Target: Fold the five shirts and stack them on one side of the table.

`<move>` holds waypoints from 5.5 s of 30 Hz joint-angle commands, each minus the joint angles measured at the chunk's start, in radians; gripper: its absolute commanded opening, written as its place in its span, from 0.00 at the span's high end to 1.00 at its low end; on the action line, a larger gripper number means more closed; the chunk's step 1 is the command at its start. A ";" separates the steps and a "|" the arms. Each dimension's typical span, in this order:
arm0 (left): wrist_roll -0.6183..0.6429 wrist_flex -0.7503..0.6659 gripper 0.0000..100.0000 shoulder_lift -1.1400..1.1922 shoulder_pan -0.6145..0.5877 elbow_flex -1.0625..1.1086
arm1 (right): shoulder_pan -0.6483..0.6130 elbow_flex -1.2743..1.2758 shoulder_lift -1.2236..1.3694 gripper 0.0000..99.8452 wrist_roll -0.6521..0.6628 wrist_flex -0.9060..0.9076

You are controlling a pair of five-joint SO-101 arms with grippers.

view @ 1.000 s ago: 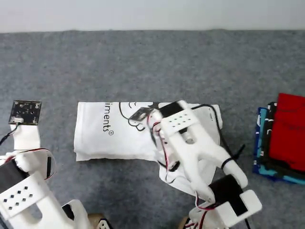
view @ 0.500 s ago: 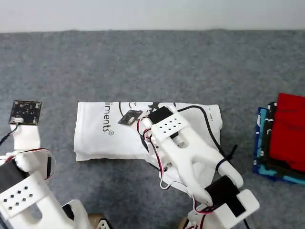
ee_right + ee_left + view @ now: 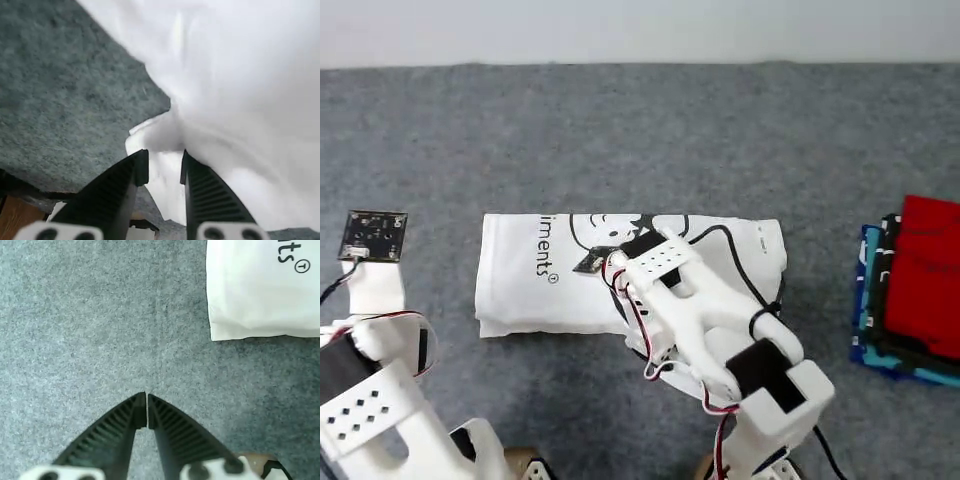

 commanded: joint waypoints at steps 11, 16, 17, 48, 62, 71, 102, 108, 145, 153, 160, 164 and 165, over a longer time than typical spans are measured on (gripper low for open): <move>-0.005 -0.014 0.99 -0.014 -0.008 -0.004 | -0.061 -0.009 0.038 0.95 -0.006 -0.028; -0.005 -0.014 0.99 -0.014 -0.008 -0.004 | -0.061 -0.009 0.038 0.99 -0.005 -0.025; -0.005 -0.014 0.99 -0.014 -0.008 -0.004 | -0.059 -0.009 0.038 0.99 -0.005 -0.022; -0.005 0.014 0.98 -0.014 -0.006 -0.008 | -0.058 -0.014 -0.257 0.96 0.060 0.183; -0.005 0.011 0.86 -0.011 -0.002 -0.107 | 0.117 -0.265 -0.340 0.96 0.058 0.351; -0.005 0.014 0.98 -0.014 0.160 -0.150 | 0.315 -0.275 -0.607 0.99 0.058 0.351; 0.160 0.008 0.98 0.408 1.103 -0.392 | 0.843 -0.008 -1.007 0.99 0.058 0.349; 0.157 -0.034 0.98 0.577 1.280 -0.433 | 0.900 -0.008 -1.009 0.99 0.055 0.351; 0.095 -0.367 0.83 1.154 1.656 -0.440 | 1.231 -0.014 -1.009 0.99 0.172 0.348; 0.095 -0.427 0.83 1.247 1.657 -0.440 | 1.231 -0.014 -1.009 0.99 0.172 0.348; 0.101 -0.489 0.91 1.289 1.656 -0.440 | 1.233 -0.014 -1.010 0.99 0.173 0.349; 0.098 -0.496 0.97 1.289 1.657 -0.440 | 1.230 -0.014 -1.007 0.99 0.173 0.348; 0.097 -0.496 0.98 1.287 1.657 -0.440 | 1.230 -0.014 -1.006 0.99 0.175 0.348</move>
